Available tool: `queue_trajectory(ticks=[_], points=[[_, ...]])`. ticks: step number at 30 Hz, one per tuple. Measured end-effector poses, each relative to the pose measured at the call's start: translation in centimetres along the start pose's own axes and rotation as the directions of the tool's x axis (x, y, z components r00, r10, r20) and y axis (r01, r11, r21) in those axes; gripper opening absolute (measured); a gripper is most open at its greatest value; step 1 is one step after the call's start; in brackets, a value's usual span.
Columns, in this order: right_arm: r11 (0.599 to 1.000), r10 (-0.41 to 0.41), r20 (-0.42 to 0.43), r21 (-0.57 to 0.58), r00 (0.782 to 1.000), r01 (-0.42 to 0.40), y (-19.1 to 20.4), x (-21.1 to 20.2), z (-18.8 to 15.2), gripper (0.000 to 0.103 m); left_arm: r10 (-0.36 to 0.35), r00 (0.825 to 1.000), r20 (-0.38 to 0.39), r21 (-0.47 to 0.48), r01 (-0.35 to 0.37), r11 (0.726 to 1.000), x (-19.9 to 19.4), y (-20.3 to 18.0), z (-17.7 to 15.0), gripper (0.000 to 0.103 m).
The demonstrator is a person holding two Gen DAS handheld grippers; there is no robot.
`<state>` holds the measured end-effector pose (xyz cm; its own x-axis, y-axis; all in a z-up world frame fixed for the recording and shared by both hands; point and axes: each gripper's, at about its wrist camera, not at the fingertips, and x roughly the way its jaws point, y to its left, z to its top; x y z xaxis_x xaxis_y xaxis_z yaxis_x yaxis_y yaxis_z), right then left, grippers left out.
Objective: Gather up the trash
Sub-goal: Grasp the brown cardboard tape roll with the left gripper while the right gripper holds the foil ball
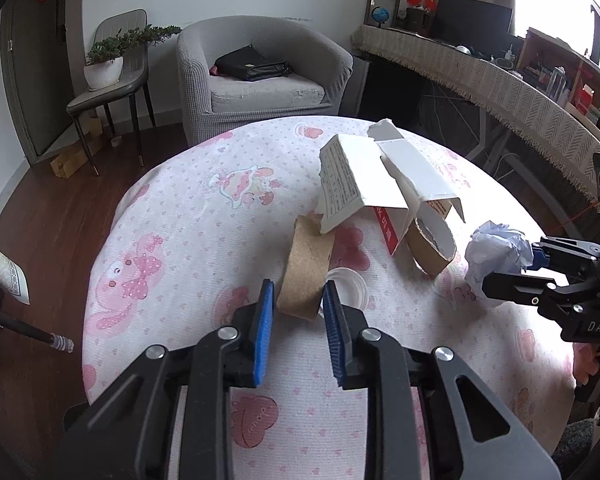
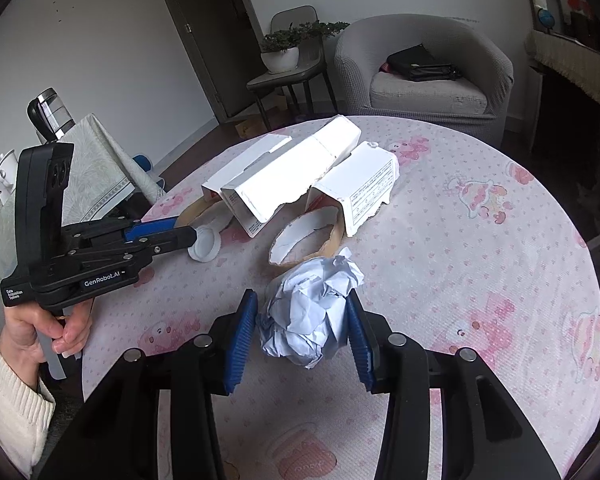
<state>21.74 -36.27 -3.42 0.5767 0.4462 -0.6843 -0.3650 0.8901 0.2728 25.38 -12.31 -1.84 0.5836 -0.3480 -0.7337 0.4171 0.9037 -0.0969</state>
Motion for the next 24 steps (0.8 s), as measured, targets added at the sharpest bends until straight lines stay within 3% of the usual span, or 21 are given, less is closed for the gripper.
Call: queue_trajectory(ticks=[6,13,18,24], points=[[0.999,-0.014,0.000,-0.037,1.000,0.014,1.8,0.2,0.1,0.044,0.050,0.999,0.013,0.044,-0.050,0.998,-1.4,-0.2,-0.8,0.027],[0.998,-0.002,0.000,-0.067,1.000,0.002,4.2,0.8,0.4,0.044,0.093,0.995,0.040,0.033,-0.094,0.995,-3.3,1.2,-1.6,0.027],[0.997,0.005,0.001,-0.074,1.000,-0.005,5.8,1.2,0.6,0.044,0.191,0.976,0.109,0.156,-0.206,0.966,-5.0,0.1,-2.8,0.027],[0.996,0.004,-0.006,-0.091,1.000,-0.005,8.0,1.9,0.7,0.044,0.186,0.980,0.065,0.183,-0.195,0.964,-5.1,0.6,-4.4,0.027]])
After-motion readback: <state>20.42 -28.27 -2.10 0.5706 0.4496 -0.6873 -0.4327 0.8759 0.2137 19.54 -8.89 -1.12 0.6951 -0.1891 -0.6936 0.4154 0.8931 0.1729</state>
